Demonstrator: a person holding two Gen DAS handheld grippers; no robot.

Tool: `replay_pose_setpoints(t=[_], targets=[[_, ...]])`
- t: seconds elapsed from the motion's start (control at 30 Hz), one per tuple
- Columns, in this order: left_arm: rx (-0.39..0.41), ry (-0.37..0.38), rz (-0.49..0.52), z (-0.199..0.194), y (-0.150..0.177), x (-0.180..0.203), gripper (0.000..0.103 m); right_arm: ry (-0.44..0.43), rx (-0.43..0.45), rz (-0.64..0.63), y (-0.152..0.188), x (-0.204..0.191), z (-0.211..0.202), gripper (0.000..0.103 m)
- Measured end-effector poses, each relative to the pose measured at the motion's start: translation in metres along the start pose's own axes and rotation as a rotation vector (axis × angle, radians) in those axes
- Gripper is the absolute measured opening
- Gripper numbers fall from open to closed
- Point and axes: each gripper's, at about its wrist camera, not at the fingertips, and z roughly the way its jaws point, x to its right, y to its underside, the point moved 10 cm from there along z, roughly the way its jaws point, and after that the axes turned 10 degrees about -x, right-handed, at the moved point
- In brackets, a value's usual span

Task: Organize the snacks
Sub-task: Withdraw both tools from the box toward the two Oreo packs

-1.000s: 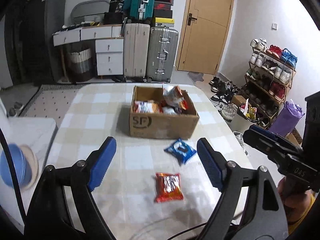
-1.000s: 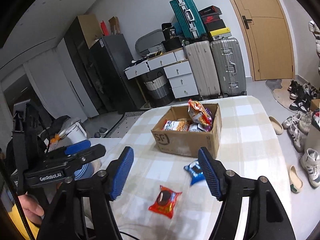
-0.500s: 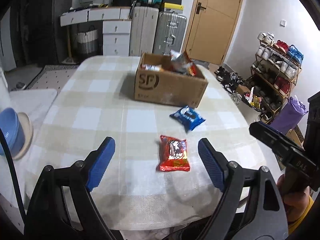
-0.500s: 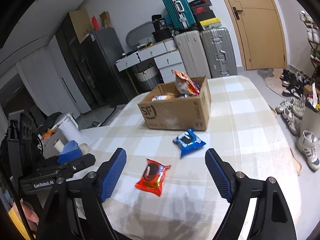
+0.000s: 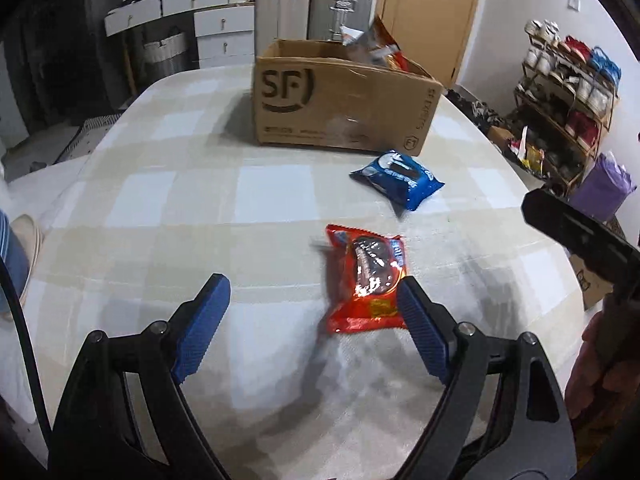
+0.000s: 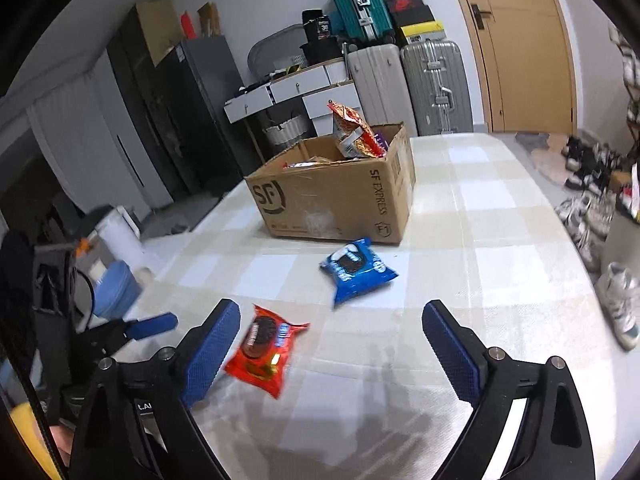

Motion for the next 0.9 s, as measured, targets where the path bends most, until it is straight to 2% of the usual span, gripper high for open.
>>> replay_pose_setpoints(t=[0.07, 0.23, 0.43, 0.6, 0.73, 0.9], targets=[[0.0, -0.018, 0.016, 0.002, -0.004, 0.006, 0.084, 0.018, -0.009, -0.005, 0.001, 0.004, 0.003, 0.099], [-0.003, 0.027, 0.019, 0.007, -0.01, 0.021, 0.088, 0.034, -0.035, 0.045, 0.006, 0.019, 0.006, 0.099], [-0.047, -0.01, -0.005, 0.023, -0.009, 0.022, 0.089, 0.013, -0.026, 0.115, 0.008, 0.031, -0.004, 0.1], [-0.08, -0.024, 0.0, 0.04, -0.01, 0.033, 0.089, 0.003, -0.017, 0.116, 0.009, 0.03, -0.012, 0.1], [-0.11, -0.071, 0.008, 0.057, -0.012, 0.039, 0.089, 0.019, -0.011, 0.09, 0.01, 0.026, -0.016, 0.1], [-0.139, -0.049, -0.021, 0.071, -0.011, 0.036, 0.089, 0.013, -0.02, 0.079, 0.011, 0.021, -0.016, 0.1]])
